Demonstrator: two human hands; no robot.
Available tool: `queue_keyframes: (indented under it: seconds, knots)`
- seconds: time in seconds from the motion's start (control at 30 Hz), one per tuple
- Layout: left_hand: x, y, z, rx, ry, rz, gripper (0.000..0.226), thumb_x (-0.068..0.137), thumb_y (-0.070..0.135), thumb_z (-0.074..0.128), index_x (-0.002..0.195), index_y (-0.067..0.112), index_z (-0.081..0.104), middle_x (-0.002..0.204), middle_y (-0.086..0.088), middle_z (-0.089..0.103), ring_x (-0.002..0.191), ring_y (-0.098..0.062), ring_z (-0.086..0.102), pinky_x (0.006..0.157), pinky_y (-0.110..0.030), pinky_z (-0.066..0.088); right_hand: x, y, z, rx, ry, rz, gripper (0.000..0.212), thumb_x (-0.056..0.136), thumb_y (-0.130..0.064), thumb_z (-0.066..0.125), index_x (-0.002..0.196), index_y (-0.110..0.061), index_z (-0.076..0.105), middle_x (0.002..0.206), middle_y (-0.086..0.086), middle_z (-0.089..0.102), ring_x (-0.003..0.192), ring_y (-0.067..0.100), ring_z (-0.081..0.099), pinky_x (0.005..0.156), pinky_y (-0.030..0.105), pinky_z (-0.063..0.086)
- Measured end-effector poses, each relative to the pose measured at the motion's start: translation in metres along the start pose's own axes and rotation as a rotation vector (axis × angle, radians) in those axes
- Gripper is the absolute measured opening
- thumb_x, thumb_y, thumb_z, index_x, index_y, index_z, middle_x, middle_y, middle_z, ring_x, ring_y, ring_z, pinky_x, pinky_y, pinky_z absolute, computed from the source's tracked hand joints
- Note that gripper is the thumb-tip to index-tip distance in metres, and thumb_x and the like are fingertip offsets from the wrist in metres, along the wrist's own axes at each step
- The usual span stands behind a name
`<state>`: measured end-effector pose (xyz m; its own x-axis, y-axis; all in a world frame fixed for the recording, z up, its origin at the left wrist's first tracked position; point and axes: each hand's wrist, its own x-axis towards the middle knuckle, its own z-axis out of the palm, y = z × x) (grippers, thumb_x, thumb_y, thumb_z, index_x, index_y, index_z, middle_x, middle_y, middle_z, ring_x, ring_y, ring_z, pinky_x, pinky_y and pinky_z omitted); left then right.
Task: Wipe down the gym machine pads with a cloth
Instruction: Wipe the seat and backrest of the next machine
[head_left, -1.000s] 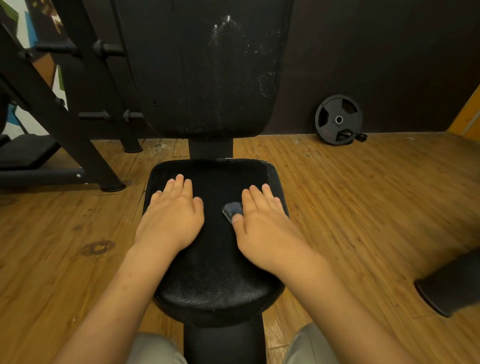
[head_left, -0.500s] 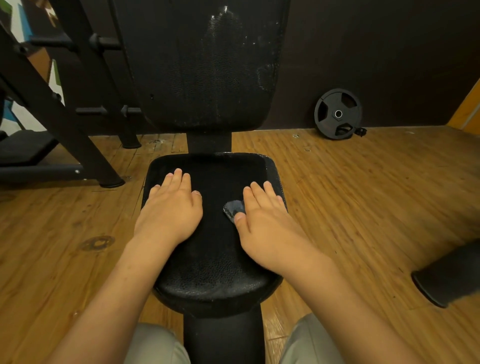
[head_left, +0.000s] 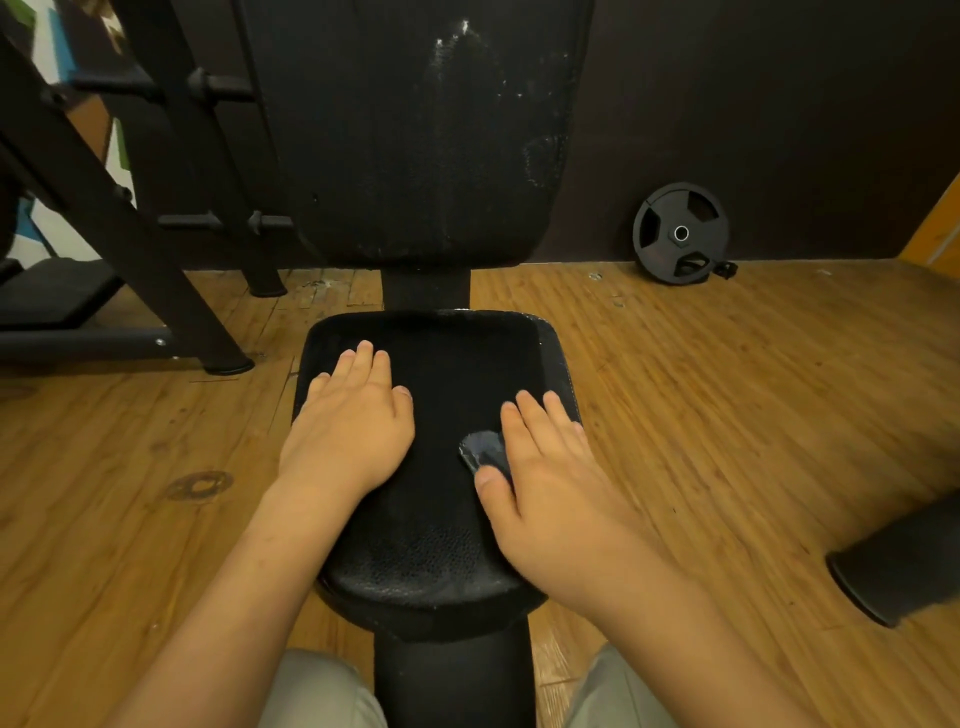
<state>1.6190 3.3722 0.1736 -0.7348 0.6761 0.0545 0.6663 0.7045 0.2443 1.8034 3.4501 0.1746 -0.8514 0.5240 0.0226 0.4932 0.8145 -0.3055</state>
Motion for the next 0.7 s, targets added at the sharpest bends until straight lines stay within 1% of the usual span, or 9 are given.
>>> queue_keyframes:
  seconds: [0.1,0.17,0.23,0.37,0.53,0.6,0.7]
  knots:
    - [0.001,-0.003,0.000,-0.003,0.003,0.000,0.059,0.110,0.037,0.026,0.163,0.016,0.011,0.171,-0.005,0.004,0.157,-0.019,0.005,0.127,-0.040,0.011,-0.009,0.001,-0.006,-0.004,-0.049,-0.018,0.069,0.109,-0.049,0.027,0.164,-0.021,-0.003,0.171,-0.006,-0.013,0.154,0.010,-0.023,0.119,0.027,-0.015]
    - [0.001,-0.004,0.001,-0.001,0.006,-0.003,0.059,0.110,0.038,0.025,0.163,0.016,0.010,0.171,-0.004,0.003,0.157,-0.019,0.004,0.126,-0.040,0.010,-0.001,0.003,-0.009,-0.008,-0.069,-0.030,0.068,0.109,-0.049,0.029,0.164,-0.020,-0.001,0.171,-0.005,-0.012,0.154,0.012,-0.021,0.119,0.028,-0.013]
    - [0.001,-0.004,0.001,0.002,0.005,-0.001,0.059,0.110,0.038,0.025,0.163,0.016,0.010,0.171,-0.005,0.003,0.157,-0.019,0.004,0.126,-0.039,0.010,0.013,0.005,-0.010,-0.021,-0.068,-0.031,0.067,0.110,-0.046,0.029,0.164,-0.017,0.003,0.172,-0.001,-0.010,0.155,0.016,-0.019,0.120,0.030,-0.011]
    - [0.000,-0.001,0.000,0.013,0.000,-0.005,0.059,0.110,0.038,0.024,0.163,0.016,0.010,0.171,-0.005,0.003,0.157,-0.019,0.004,0.127,-0.039,0.011,0.054,0.011,-0.011,-0.032,-0.051,0.020,0.063,0.111,-0.043,0.028,0.164,-0.015,0.006,0.172,0.004,-0.006,0.157,0.023,-0.016,0.126,0.040,-0.003]
    - [-0.001,0.000,0.000,0.012,0.002,-0.013,0.059,0.110,0.038,0.022,0.163,0.016,0.007,0.171,-0.004,0.001,0.157,-0.018,0.002,0.127,-0.038,0.010,0.128,0.026,-0.014,-0.018,0.017,0.050,0.061,0.111,-0.041,0.032,0.163,-0.011,0.018,0.171,0.009,0.008,0.158,0.029,-0.005,0.128,0.045,0.006]
    - [0.000,0.000,0.000,0.008,0.002,-0.014,0.059,0.110,0.039,0.022,0.163,0.017,0.006,0.171,-0.003,0.000,0.157,-0.017,0.001,0.127,-0.037,0.008,0.156,0.034,-0.017,-0.012,0.021,0.061,0.061,0.110,-0.041,0.033,0.162,-0.011,0.022,0.170,0.010,0.013,0.158,0.030,-0.001,0.128,0.047,0.010]
    - [0.001,-0.001,0.000,0.007,0.002,-0.010,0.059,0.110,0.040,0.022,0.163,0.018,0.006,0.171,-0.003,0.000,0.157,-0.017,0.001,0.127,-0.037,0.009,0.187,0.045,-0.023,-0.004,0.012,0.078,0.059,0.110,-0.042,0.034,0.160,-0.010,0.028,0.169,0.011,0.018,0.158,0.031,0.001,0.127,0.048,0.012]
